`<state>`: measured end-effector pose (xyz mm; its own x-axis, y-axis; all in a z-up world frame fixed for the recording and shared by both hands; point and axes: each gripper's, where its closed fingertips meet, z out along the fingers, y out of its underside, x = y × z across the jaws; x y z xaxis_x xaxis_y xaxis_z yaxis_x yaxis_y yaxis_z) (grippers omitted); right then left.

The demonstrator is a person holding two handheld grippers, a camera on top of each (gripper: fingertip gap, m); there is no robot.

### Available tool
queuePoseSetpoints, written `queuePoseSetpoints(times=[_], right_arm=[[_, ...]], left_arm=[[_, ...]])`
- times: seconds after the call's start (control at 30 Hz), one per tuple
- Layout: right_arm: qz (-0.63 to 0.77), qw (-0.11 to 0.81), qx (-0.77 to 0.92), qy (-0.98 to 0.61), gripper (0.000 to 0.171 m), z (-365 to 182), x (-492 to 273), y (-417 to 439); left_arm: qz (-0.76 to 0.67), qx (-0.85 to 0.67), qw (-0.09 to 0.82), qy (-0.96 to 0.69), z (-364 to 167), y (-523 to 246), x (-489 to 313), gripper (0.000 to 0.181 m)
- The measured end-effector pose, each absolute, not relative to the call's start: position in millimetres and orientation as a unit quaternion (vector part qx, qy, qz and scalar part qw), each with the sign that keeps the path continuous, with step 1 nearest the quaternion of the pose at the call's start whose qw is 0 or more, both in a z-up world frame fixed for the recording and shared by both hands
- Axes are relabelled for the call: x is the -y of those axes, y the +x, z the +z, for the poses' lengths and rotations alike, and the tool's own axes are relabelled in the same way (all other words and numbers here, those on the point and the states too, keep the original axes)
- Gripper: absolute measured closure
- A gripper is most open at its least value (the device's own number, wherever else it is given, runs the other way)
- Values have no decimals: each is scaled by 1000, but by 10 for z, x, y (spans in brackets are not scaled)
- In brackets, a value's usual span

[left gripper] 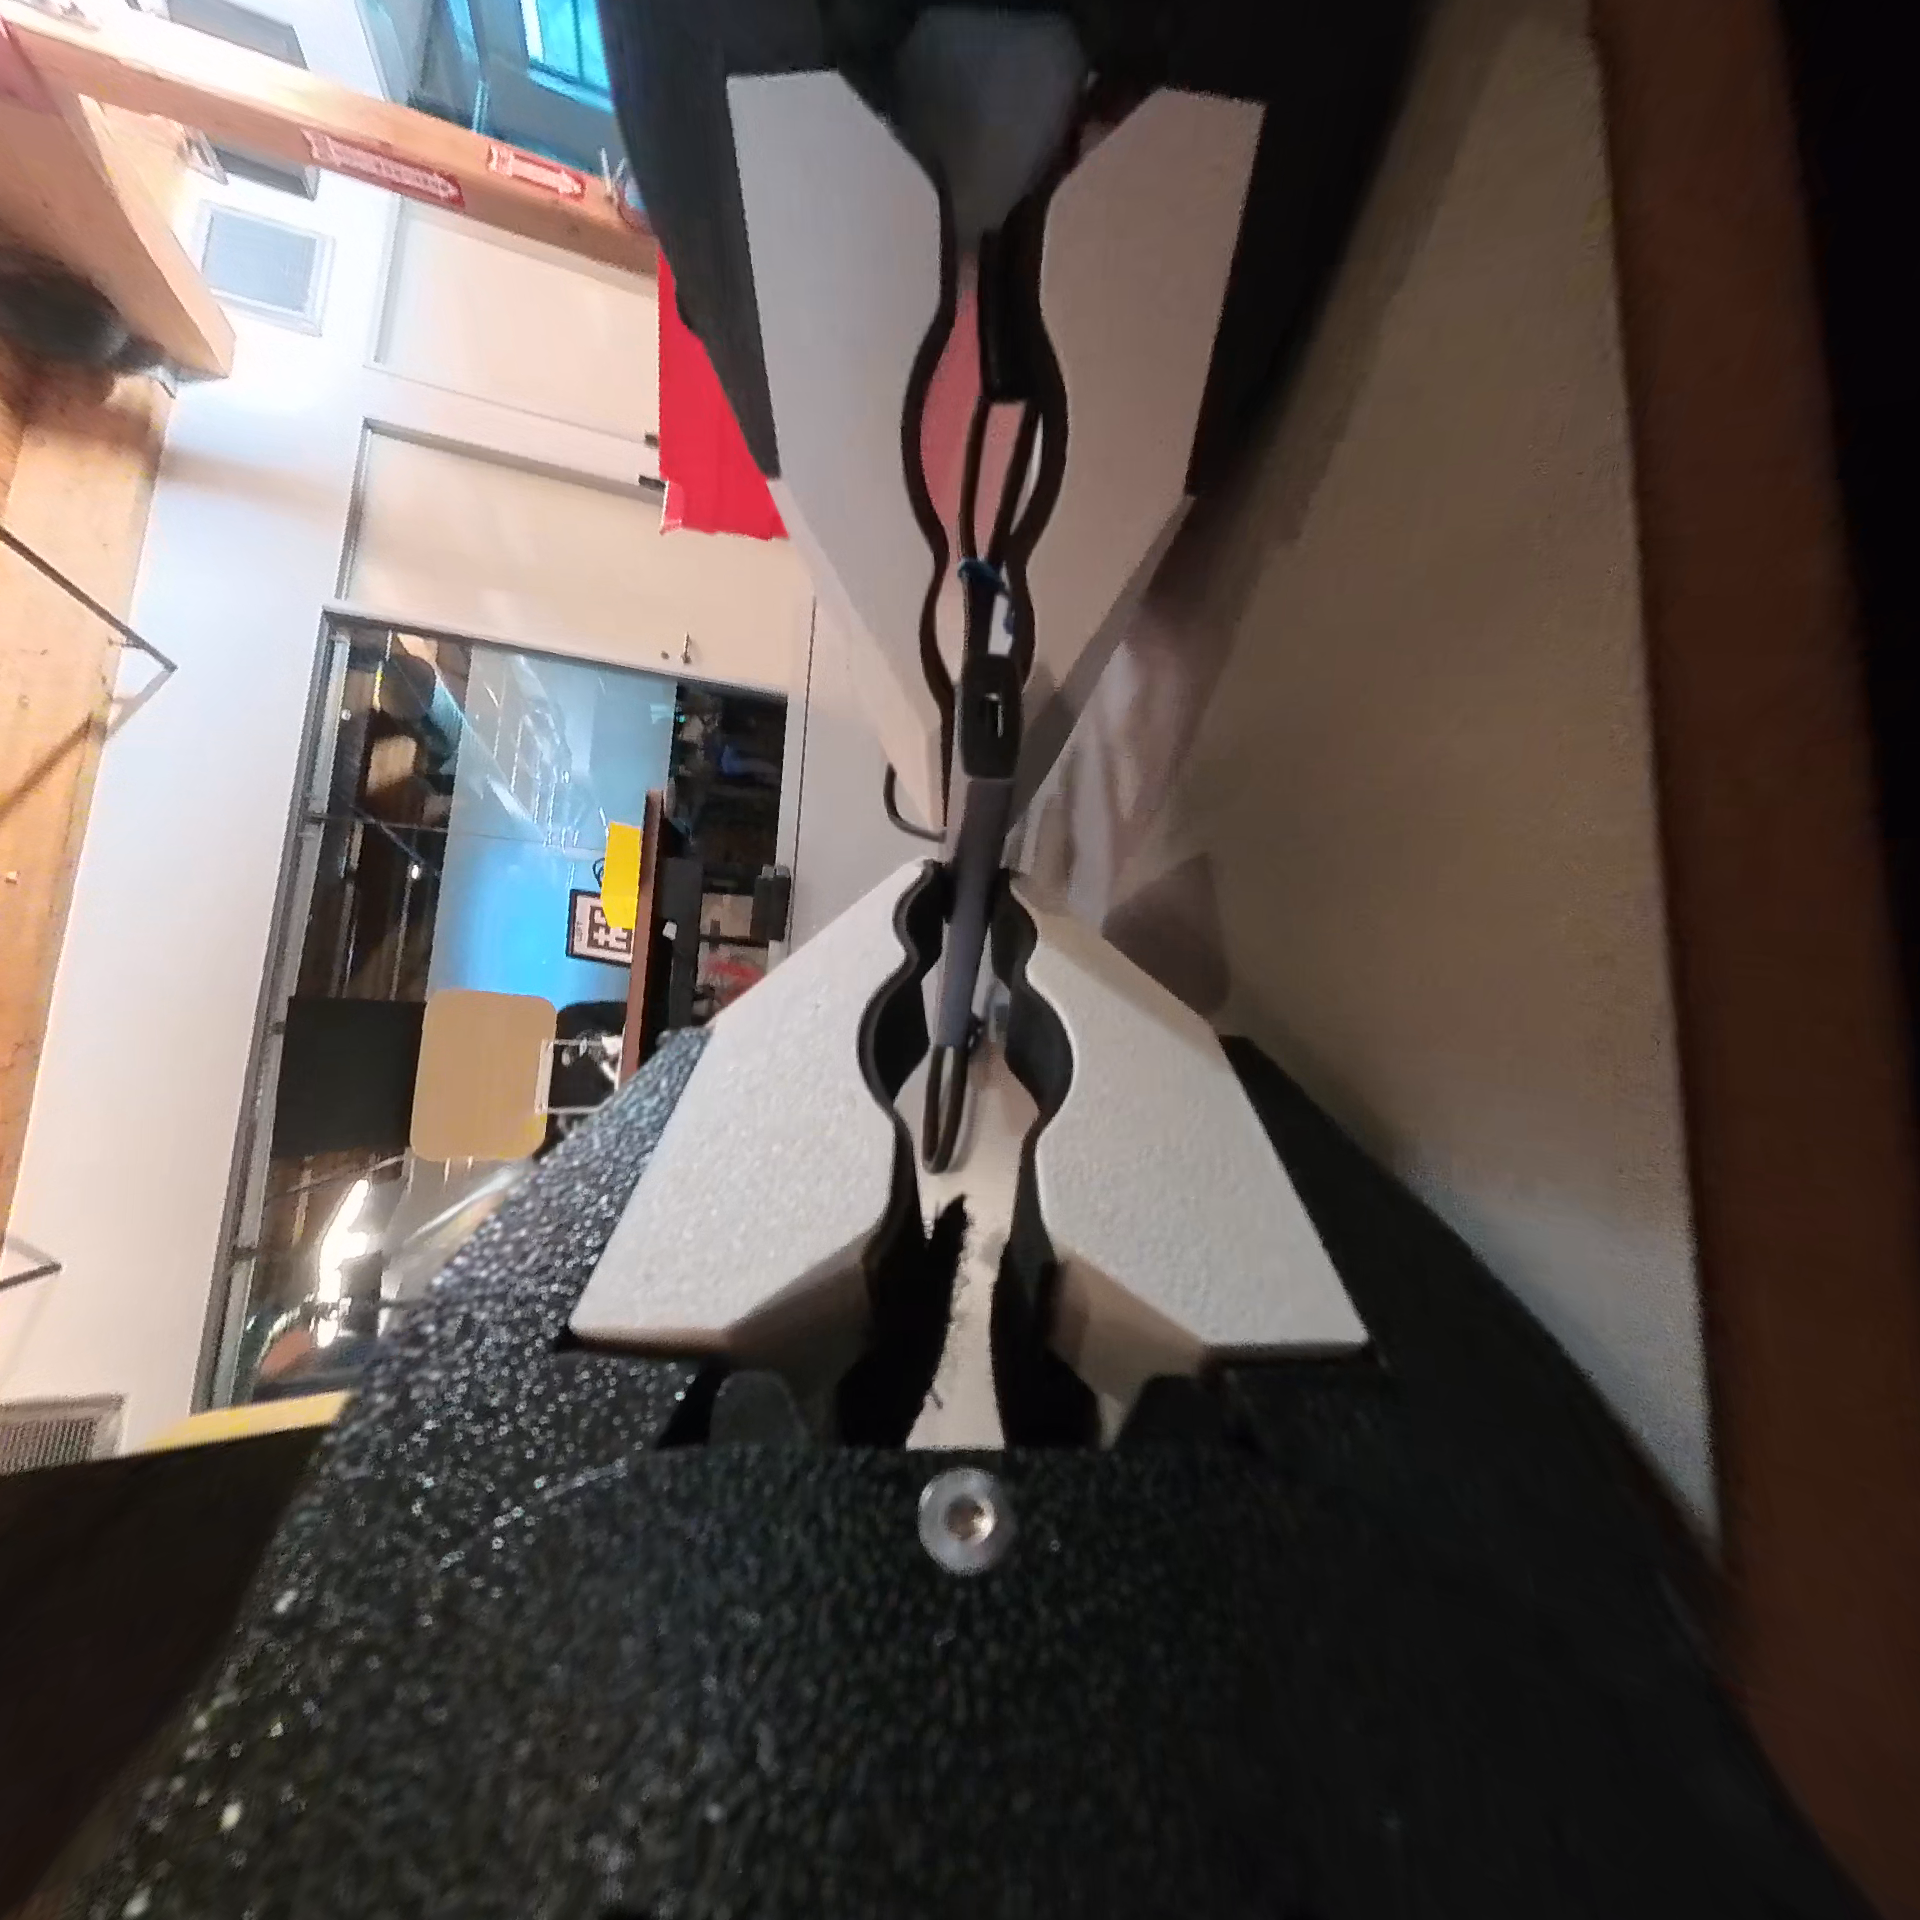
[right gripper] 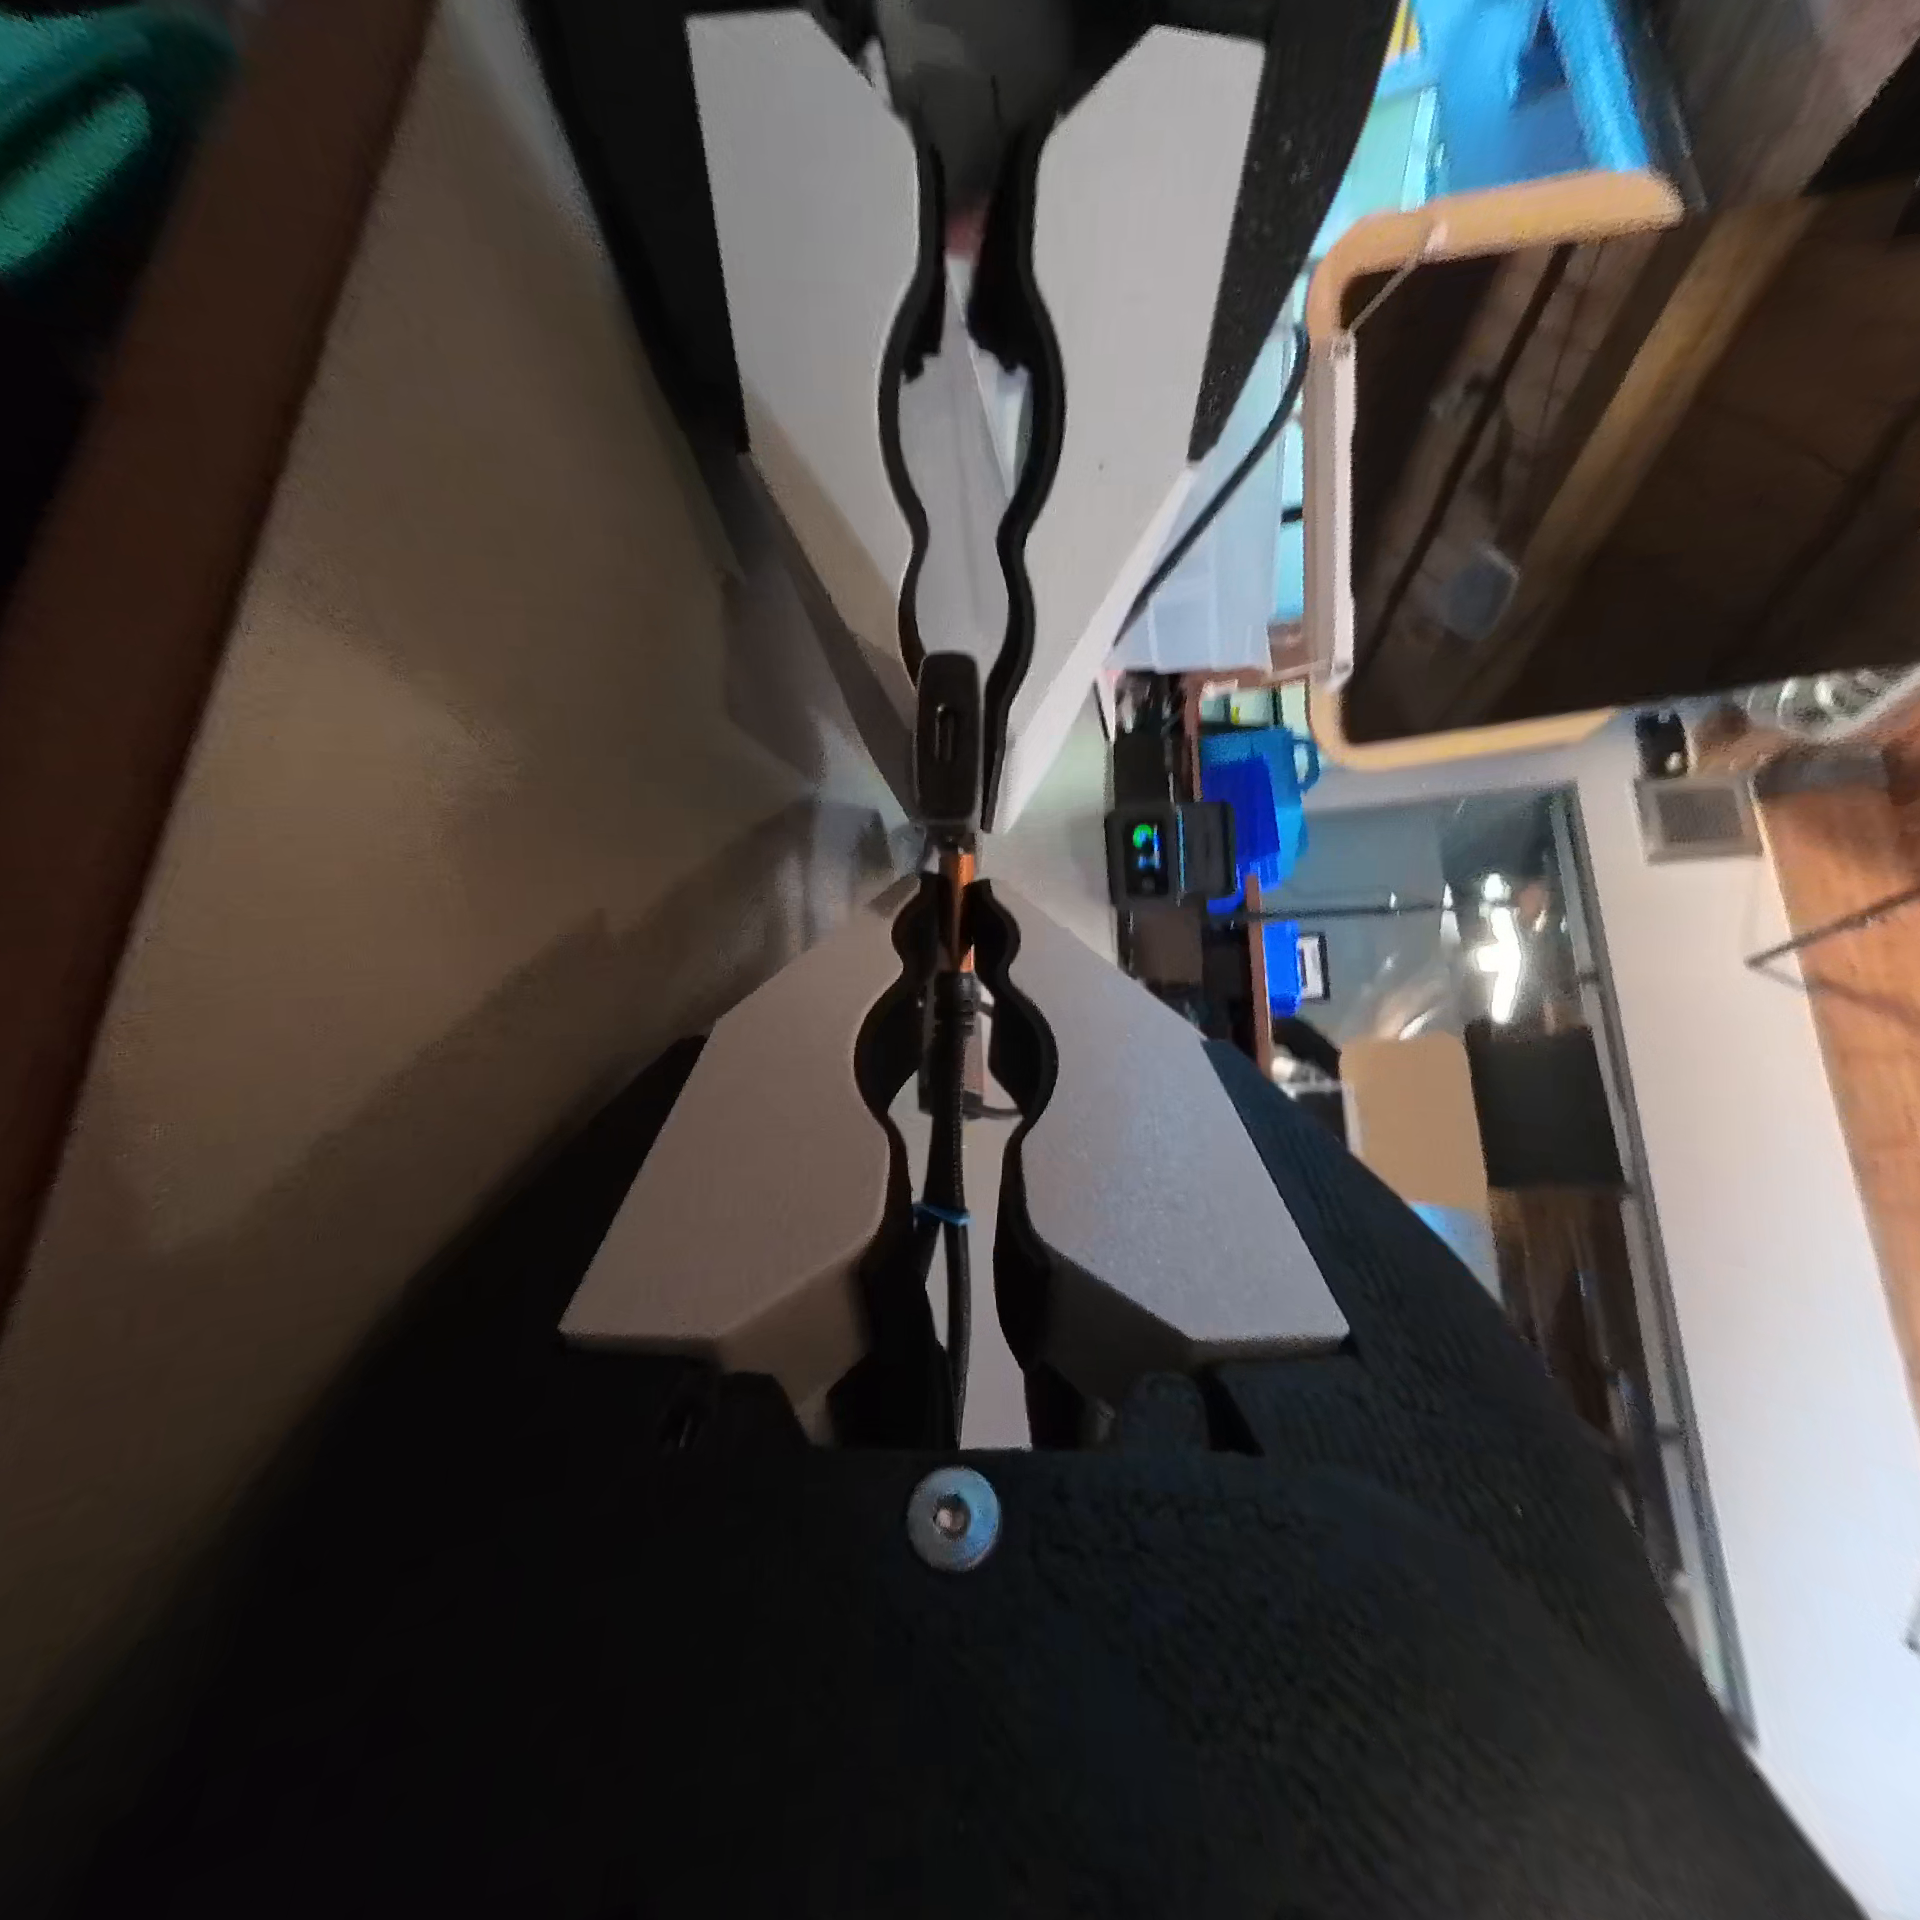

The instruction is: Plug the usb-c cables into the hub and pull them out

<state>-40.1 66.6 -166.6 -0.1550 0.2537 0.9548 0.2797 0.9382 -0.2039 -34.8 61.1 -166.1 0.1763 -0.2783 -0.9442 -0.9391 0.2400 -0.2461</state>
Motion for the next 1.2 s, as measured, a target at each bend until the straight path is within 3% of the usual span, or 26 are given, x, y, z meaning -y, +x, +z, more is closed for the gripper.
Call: queuePoseSetpoints(times=[0.6,0.77,1.03,1.1,1.2], right_arm=[[80,621,772,-106,166,-1644,-369,-242],[7,632,763,-134,166,-1655,-503,-301],[40,624,767,-147,167,-1651,-473,-268],[42,624,767,-144,167,-1649,-460,-273],[42,625,766,-143,167,-1644,-454,-277]], left_arm=[[224,-609,584,-489,-1639,-176,-333,173],[282,-595,562,-500,-1657,-255,-448,173],[288,-598,567,-488,-1648,-203,-427,173],[303,-585,575,-485,-1599,-230,-457,161],[294,-581,583,-486,-1578,-222,-455,158]])
